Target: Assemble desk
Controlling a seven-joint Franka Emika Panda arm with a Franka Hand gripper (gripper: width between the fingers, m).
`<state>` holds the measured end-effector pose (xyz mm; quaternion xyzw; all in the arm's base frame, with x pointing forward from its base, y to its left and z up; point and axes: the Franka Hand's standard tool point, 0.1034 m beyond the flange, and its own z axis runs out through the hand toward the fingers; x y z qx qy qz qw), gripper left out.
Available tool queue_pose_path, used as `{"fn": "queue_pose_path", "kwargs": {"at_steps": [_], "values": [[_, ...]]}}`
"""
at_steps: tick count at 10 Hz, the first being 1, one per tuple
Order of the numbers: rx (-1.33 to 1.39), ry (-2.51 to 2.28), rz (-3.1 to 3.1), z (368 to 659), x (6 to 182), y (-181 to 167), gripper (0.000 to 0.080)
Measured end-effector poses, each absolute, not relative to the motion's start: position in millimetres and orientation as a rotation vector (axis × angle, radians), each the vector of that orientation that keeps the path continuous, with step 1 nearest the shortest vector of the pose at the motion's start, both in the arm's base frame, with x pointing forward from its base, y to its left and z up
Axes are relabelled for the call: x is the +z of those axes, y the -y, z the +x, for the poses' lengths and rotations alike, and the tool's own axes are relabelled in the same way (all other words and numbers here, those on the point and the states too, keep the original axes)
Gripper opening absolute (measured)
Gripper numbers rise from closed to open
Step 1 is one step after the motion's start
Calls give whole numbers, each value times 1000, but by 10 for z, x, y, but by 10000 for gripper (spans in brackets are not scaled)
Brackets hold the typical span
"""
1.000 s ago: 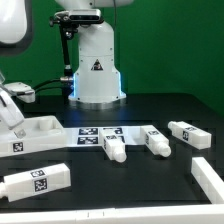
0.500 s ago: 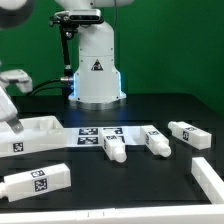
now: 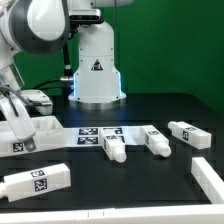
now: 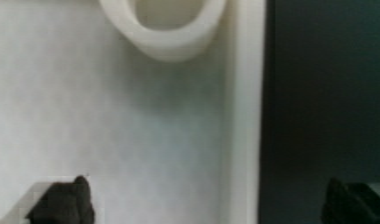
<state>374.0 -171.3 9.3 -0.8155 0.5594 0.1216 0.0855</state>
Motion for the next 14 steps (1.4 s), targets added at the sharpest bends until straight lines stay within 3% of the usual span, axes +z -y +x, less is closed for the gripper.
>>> {"fn": "queue_pose_path", "kwargs": {"at_steps": [2,3,4,6,7,8,10,13,14], "values": [[364,-1670,-2432,3731,85,1717,649],[364,-1670,-2432,3730,85,1716,524],[364,-1670,-2432,3730,85,1716,524],[364,-1670,-2432,3730,85,1716,153],[364,-1671,-2431,3730,85,1716,153],[392,-1717,-2383,3761,120,1703,54],[422,-1856,-2212,4049,402,1618,54],[411,-1960,-2071,4488,870,1061,54],[422,-1957,-2068,4579,916,919,54]]}}
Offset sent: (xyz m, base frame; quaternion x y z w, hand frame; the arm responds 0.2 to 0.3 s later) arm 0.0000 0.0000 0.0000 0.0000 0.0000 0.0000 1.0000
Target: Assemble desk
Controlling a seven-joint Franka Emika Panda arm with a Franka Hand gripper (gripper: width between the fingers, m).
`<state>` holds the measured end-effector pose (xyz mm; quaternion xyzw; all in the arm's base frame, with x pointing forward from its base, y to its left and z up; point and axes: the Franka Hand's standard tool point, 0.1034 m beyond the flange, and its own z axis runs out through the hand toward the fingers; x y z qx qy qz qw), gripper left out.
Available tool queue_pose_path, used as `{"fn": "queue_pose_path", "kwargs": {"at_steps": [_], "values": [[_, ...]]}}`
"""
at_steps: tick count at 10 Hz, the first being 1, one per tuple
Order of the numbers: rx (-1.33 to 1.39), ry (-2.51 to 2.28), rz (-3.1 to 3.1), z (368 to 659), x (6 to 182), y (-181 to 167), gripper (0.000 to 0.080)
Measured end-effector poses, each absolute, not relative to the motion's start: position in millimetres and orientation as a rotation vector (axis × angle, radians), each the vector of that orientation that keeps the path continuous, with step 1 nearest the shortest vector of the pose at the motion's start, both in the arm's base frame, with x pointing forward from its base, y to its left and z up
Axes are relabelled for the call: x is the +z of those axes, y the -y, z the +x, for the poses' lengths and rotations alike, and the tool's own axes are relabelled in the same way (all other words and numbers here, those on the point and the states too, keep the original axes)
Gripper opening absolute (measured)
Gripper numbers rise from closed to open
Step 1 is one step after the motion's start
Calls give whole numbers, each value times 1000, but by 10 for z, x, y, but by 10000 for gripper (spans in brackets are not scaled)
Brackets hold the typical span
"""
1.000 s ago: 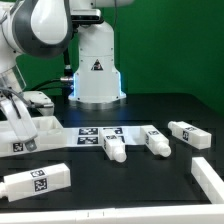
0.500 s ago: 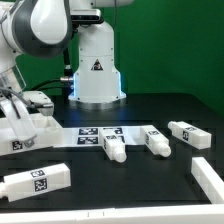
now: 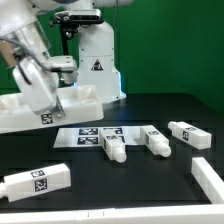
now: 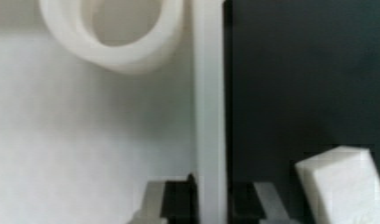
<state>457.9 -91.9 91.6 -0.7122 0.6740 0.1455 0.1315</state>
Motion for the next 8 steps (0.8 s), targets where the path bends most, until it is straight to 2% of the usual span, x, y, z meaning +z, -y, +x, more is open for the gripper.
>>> {"fn": "queue_pose_path", "kwargs": {"at_steps": [2,4,5,7,8], "values": [[425,-1938,-2093,4506,843,1010,54],[429,-1931,-2101,4522,841,954,54],[451,-2015,-2059,4694,903,750,54],[532,-1991,-2062,5218,1136,178,54],[581,-1970,-2073,5397,1153,101,54]]}}
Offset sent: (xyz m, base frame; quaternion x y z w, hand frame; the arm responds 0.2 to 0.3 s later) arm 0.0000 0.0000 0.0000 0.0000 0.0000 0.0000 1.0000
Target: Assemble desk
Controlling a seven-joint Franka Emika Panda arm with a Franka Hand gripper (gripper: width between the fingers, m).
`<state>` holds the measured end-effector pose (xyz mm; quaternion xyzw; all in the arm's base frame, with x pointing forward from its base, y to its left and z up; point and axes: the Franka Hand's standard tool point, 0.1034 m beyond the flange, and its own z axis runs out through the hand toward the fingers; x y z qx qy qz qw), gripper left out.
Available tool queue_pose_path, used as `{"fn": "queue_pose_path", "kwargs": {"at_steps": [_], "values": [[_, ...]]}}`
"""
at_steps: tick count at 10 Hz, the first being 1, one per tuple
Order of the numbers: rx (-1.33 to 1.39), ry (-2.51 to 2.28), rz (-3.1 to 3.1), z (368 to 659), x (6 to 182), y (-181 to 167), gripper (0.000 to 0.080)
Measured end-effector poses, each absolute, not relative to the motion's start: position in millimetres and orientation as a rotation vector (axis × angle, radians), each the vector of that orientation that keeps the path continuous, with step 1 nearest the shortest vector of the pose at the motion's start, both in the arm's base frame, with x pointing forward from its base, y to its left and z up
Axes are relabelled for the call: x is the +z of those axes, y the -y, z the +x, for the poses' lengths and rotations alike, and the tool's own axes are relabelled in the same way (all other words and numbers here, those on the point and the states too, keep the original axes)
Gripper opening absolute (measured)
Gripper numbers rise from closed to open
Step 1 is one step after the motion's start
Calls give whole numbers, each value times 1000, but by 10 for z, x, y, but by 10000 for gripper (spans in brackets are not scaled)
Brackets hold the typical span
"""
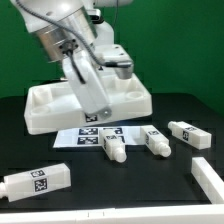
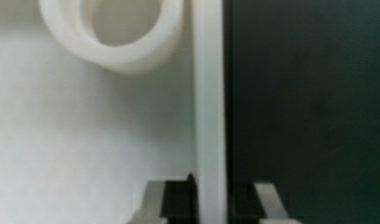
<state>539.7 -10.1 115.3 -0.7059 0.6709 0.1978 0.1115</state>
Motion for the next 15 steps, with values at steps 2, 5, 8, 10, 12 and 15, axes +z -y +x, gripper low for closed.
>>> {"fn": "queue_pose_path", "kwargs": {"at_steps": [2,5,8,10,12,15], "values": [[573,-1967,-2080,5404,1102,121,54],[573,-1997,-2069,5423,1064,79,54],[549,-2118,-2099,5980,994,-546,54],[542,-2130,-2097,6061,913,-630,54],[546,-2136,-2096,6046,887,-619,54],[421,-2164,-2224,6146,669,-693,54]]}}
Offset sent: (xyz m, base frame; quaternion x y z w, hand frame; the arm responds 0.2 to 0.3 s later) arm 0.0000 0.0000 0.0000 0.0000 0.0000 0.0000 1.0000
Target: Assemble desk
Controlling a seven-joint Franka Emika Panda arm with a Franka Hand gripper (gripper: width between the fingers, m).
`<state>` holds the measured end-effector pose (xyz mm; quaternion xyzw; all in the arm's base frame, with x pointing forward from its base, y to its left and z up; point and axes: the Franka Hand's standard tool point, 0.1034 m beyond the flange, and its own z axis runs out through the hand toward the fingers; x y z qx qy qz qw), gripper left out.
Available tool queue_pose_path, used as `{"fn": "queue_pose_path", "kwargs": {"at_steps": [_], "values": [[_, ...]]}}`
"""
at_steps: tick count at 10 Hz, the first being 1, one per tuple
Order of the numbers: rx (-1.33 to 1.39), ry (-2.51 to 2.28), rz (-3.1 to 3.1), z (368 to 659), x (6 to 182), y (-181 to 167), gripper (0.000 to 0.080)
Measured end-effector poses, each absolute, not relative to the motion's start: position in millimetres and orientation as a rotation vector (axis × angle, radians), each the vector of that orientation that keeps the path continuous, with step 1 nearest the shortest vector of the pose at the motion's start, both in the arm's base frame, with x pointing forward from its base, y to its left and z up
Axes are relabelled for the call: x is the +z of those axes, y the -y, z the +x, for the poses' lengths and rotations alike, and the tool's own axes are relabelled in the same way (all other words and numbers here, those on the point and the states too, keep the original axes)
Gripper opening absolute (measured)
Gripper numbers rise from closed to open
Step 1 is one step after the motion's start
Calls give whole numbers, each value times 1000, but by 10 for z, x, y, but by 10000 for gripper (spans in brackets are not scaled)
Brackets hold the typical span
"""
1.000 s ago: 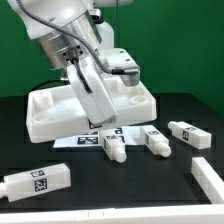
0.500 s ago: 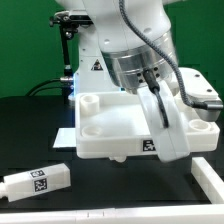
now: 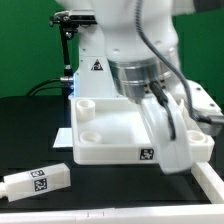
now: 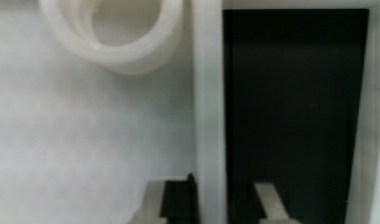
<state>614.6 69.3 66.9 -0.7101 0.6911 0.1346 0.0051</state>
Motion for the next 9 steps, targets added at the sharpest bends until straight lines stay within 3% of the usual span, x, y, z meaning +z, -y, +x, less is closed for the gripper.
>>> {"fn": "queue_pose_path", "kwargs": {"at_steps": [6,9], "values": [[383,-2148,-2289,6180,627,-742,54],[377,-2185,-2287,6232,420,-588,54]]}}
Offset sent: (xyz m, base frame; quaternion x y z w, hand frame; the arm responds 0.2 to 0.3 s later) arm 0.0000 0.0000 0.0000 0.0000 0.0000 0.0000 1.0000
